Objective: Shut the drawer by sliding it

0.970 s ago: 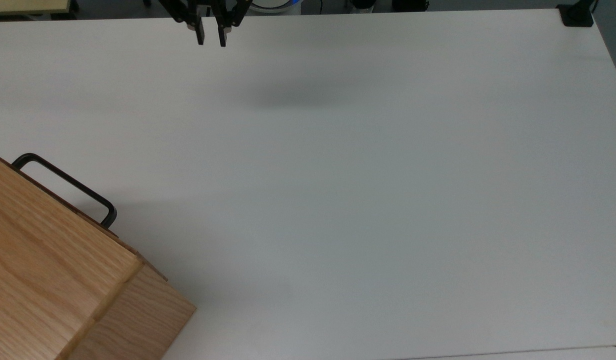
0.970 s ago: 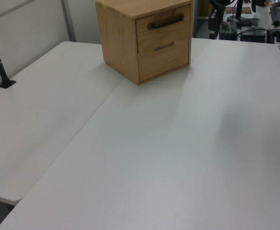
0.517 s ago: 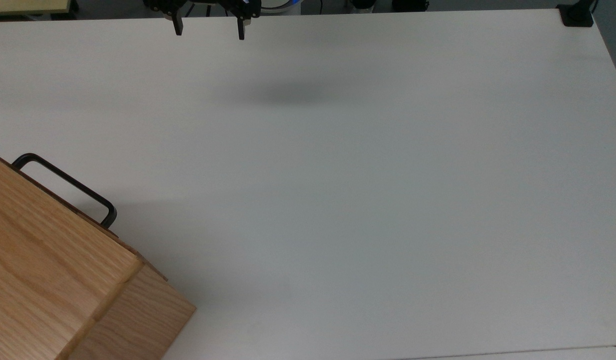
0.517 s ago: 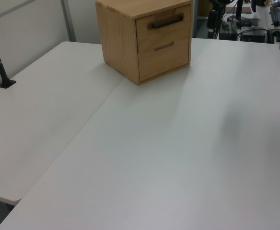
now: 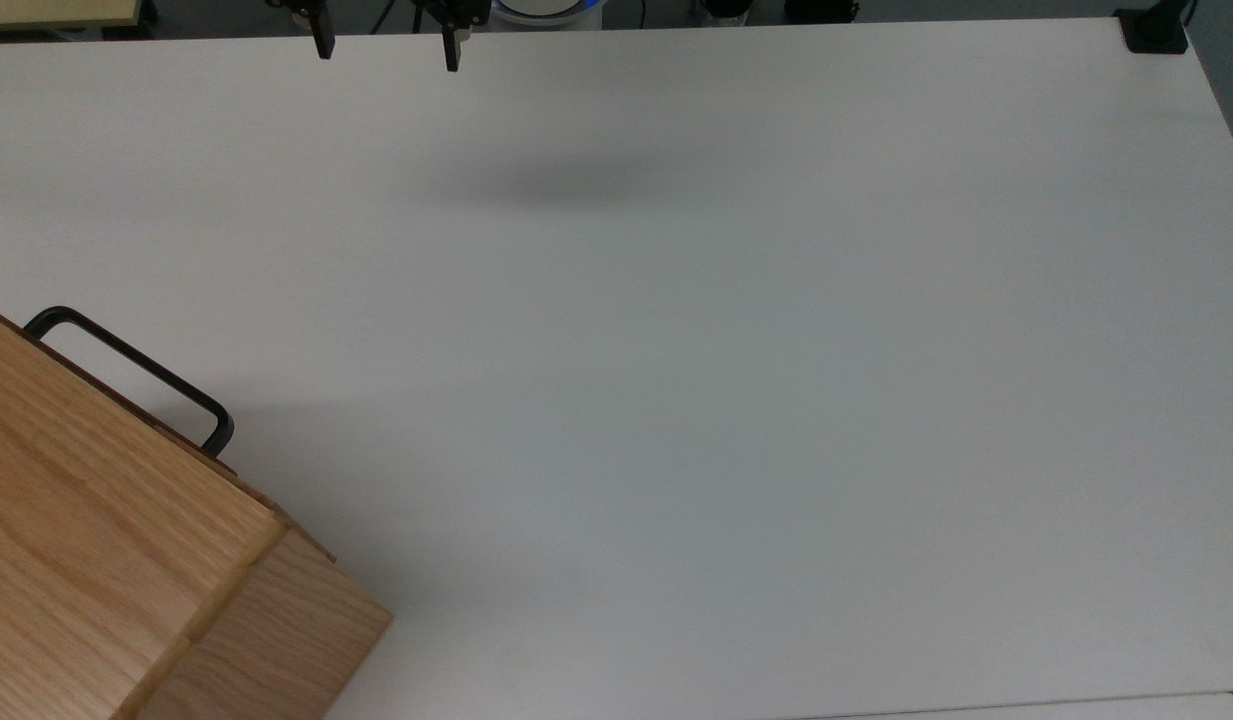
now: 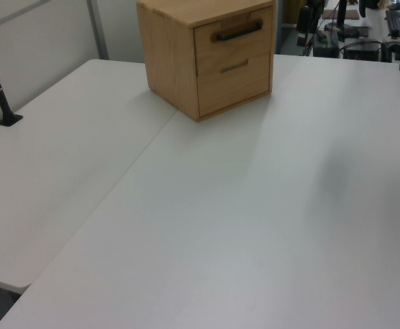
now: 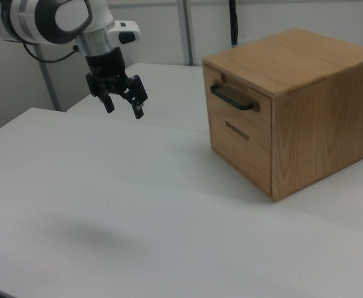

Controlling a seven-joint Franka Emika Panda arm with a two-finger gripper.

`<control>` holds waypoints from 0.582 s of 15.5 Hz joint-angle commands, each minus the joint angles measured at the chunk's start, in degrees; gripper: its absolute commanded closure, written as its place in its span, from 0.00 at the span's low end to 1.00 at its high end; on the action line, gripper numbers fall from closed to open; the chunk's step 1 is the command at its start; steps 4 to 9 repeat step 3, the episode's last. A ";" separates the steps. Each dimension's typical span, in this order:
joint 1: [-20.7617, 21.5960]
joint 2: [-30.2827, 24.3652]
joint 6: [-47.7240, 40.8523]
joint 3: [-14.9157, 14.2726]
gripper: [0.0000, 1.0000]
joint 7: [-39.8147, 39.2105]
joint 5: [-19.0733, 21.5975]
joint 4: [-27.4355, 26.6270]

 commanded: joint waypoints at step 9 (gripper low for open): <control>0.26 -1.04 -0.21 -0.55 0.00 0.30 1.31 -0.55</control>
